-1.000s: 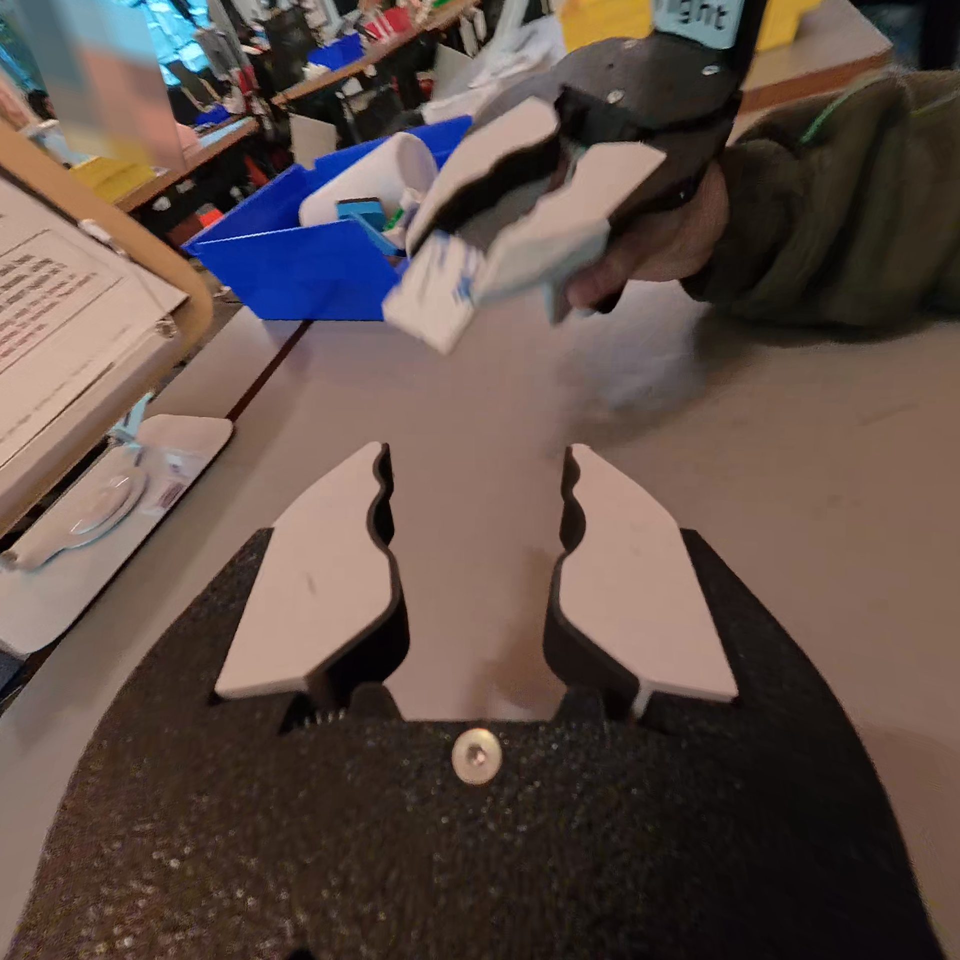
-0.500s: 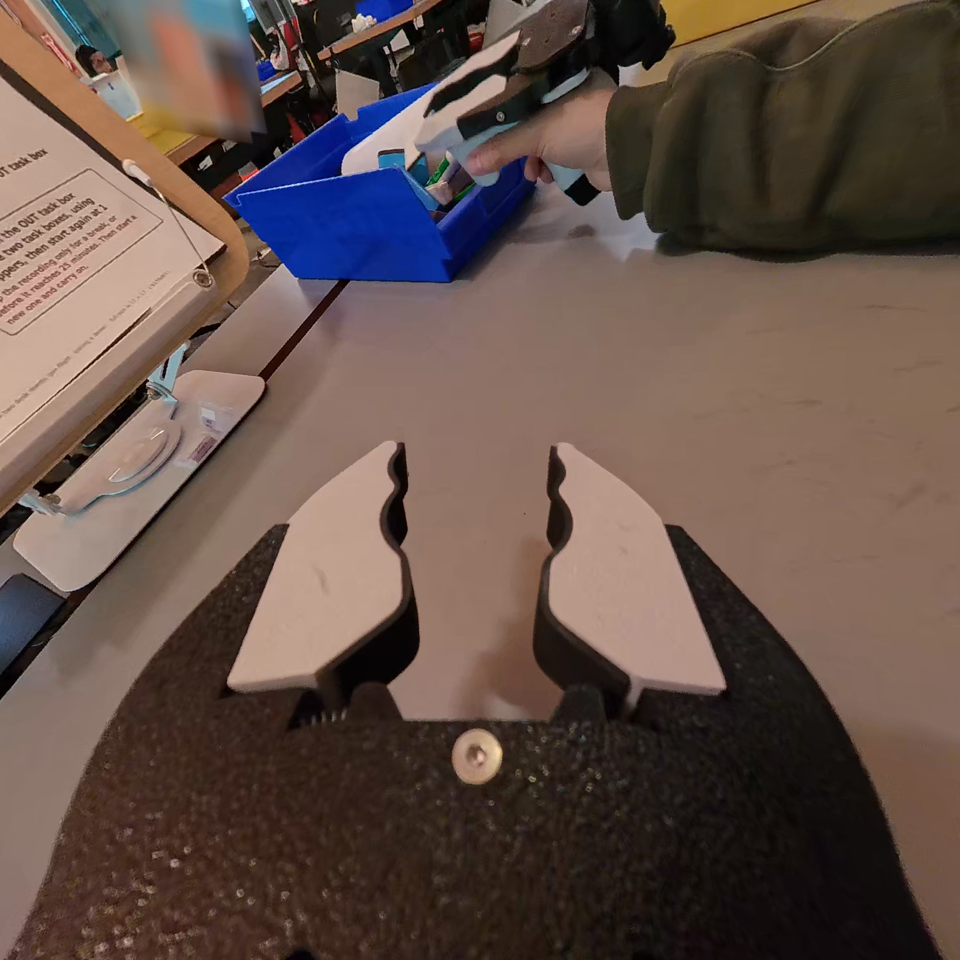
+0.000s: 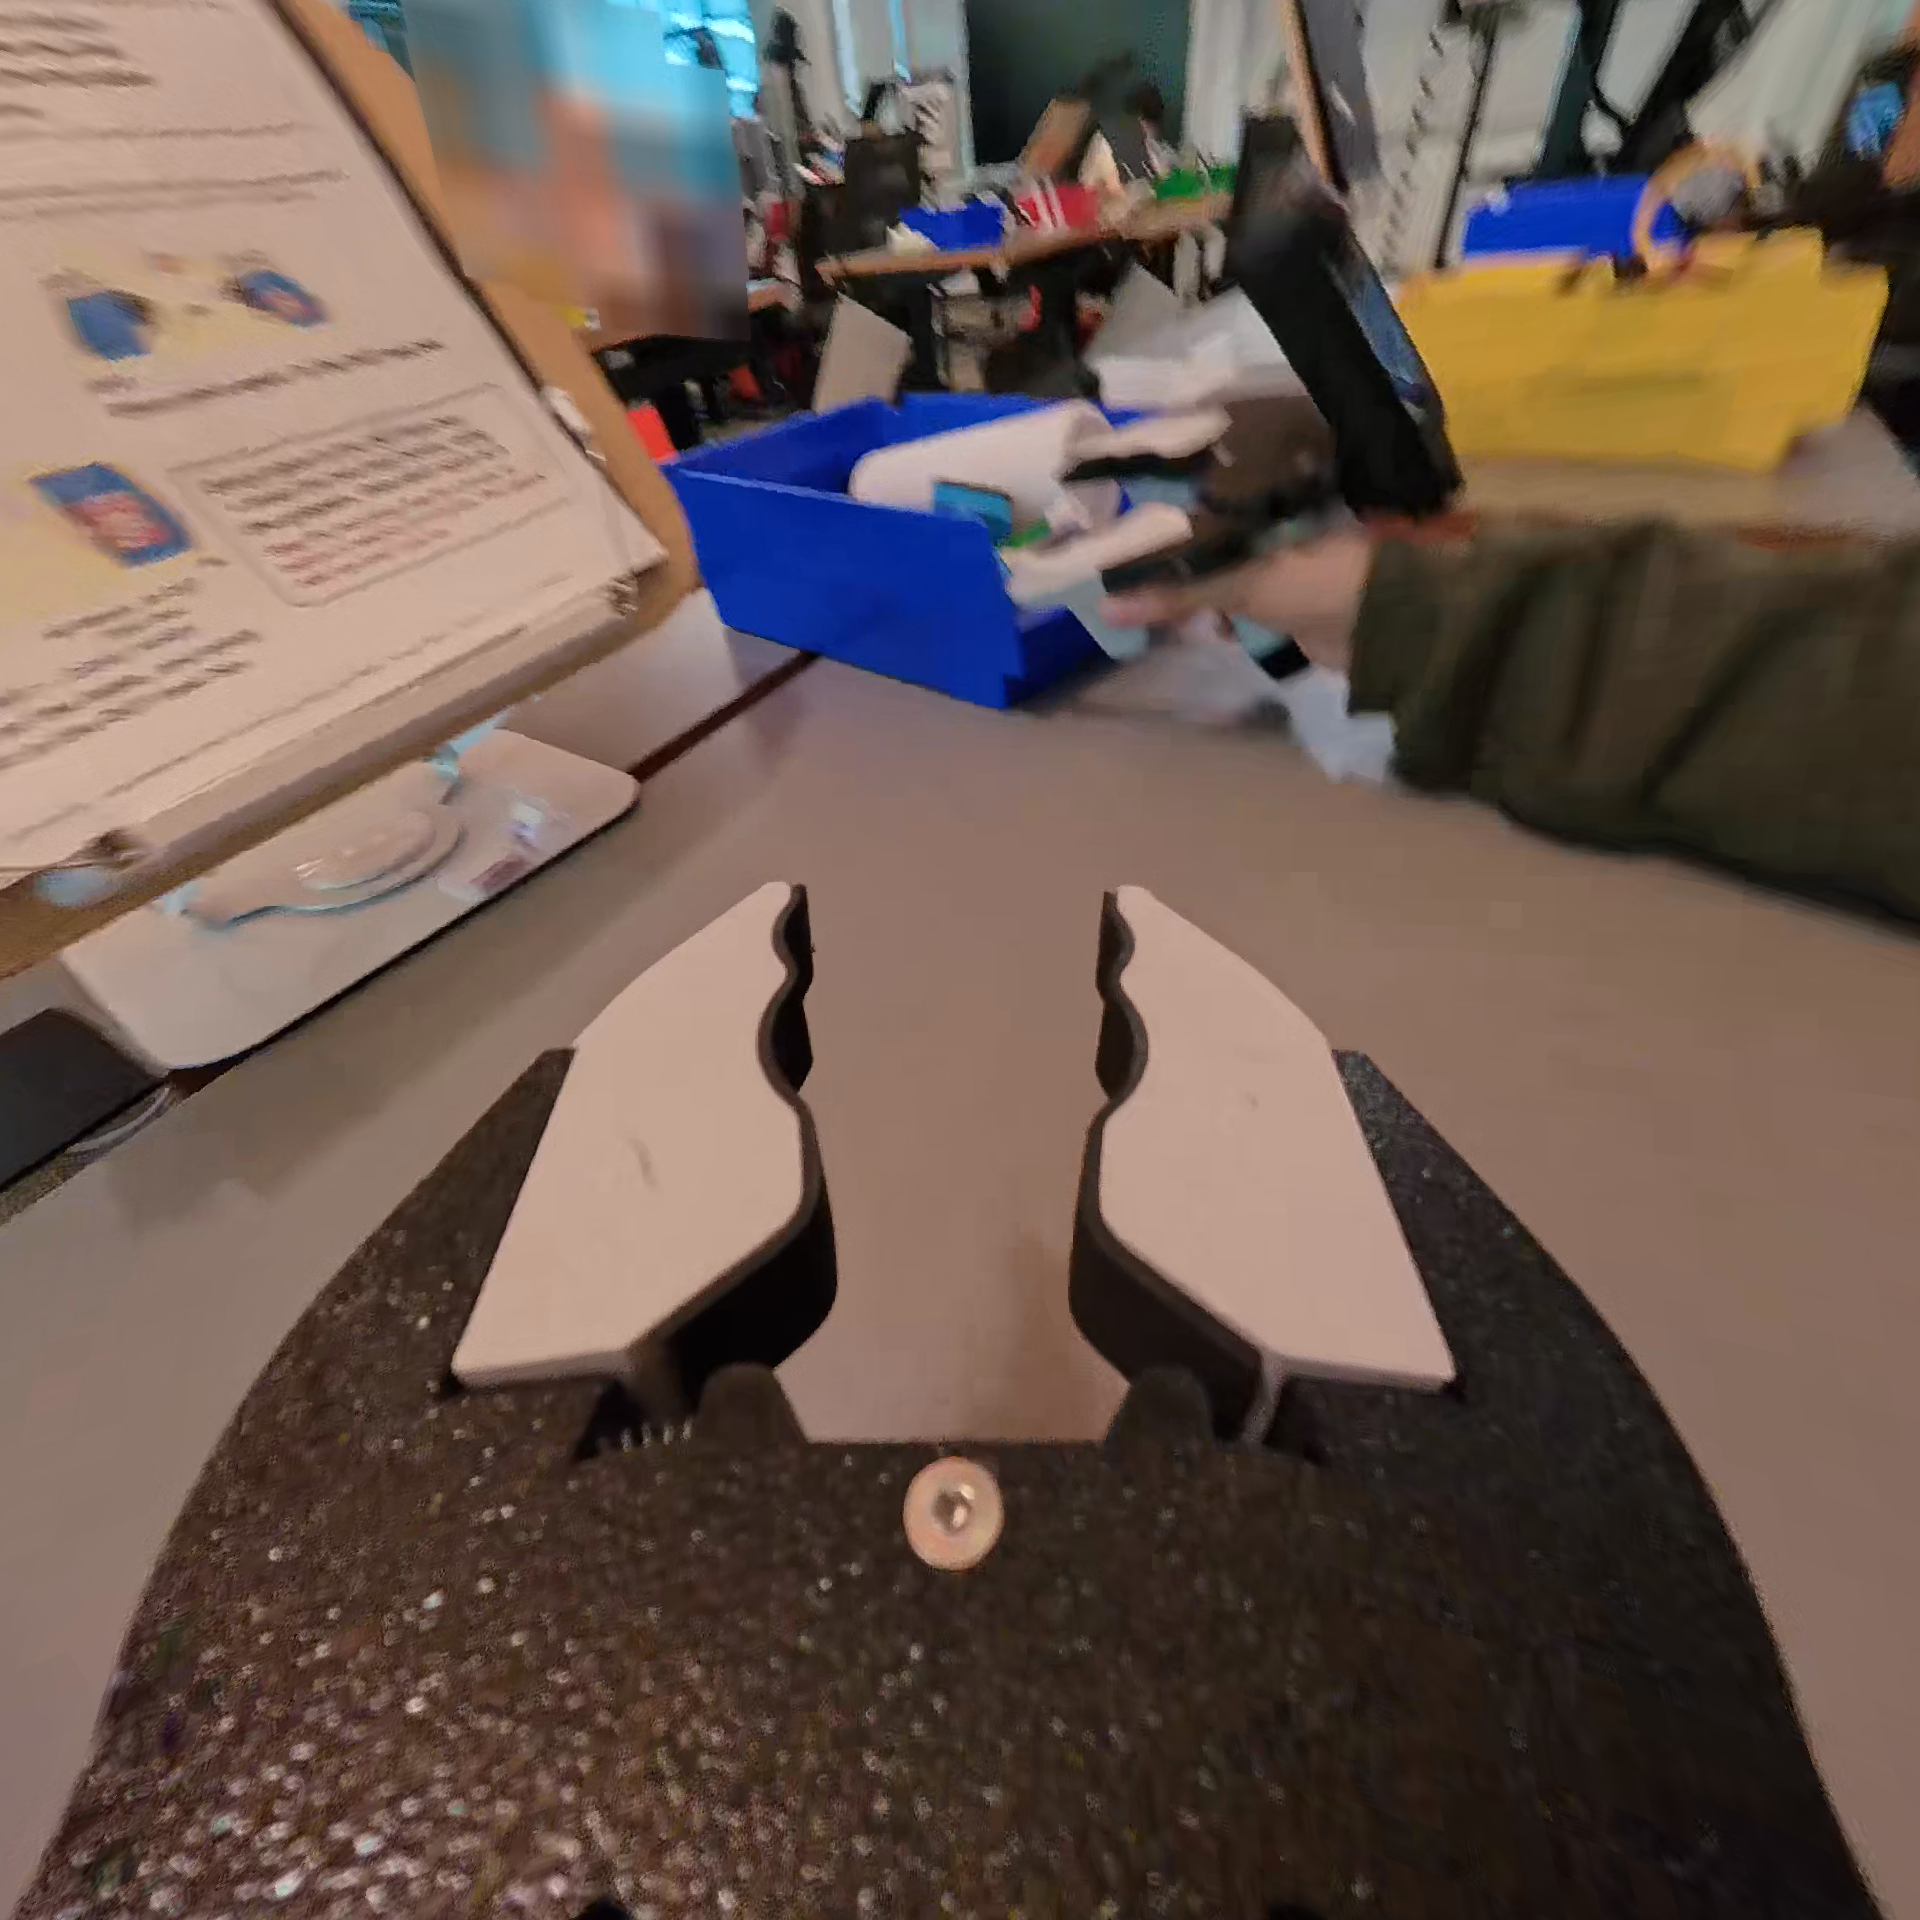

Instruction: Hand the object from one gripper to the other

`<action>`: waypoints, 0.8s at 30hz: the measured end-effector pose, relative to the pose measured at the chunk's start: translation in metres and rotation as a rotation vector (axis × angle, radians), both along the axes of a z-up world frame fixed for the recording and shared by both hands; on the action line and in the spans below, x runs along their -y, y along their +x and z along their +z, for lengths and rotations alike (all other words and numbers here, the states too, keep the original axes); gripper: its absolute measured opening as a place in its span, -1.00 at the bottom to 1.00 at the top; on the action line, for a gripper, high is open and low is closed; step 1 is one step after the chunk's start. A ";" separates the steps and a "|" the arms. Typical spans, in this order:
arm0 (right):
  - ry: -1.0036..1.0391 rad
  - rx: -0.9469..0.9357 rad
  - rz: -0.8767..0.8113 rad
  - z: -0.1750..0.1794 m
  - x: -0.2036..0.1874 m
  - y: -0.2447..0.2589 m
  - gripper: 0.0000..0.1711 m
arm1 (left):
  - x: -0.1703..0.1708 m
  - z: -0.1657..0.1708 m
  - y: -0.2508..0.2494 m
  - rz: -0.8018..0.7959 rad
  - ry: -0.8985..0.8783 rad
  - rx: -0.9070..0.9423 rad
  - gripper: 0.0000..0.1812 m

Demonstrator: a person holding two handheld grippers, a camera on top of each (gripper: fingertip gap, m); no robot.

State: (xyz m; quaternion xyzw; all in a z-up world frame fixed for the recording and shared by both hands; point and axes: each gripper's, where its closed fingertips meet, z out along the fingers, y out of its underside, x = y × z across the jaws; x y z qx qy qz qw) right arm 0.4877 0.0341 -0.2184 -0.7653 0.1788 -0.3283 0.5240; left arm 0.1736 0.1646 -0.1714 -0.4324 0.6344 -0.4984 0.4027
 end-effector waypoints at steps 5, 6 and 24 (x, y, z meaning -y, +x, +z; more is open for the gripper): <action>0.113 -0.023 0.102 0.018 -0.001 -0.055 0.19 | -0.074 0.057 -0.046 0.309 -0.098 0.008 -0.47; 0.134 -0.028 0.124 0.021 -0.002 -0.067 0.20 | -0.096 0.065 -0.063 0.387 -0.106 0.009 -0.51; 0.178 -0.156 0.395 0.007 -0.034 -0.144 0.09 | -0.364 -0.082 -0.098 0.716 -0.206 -0.860 -0.49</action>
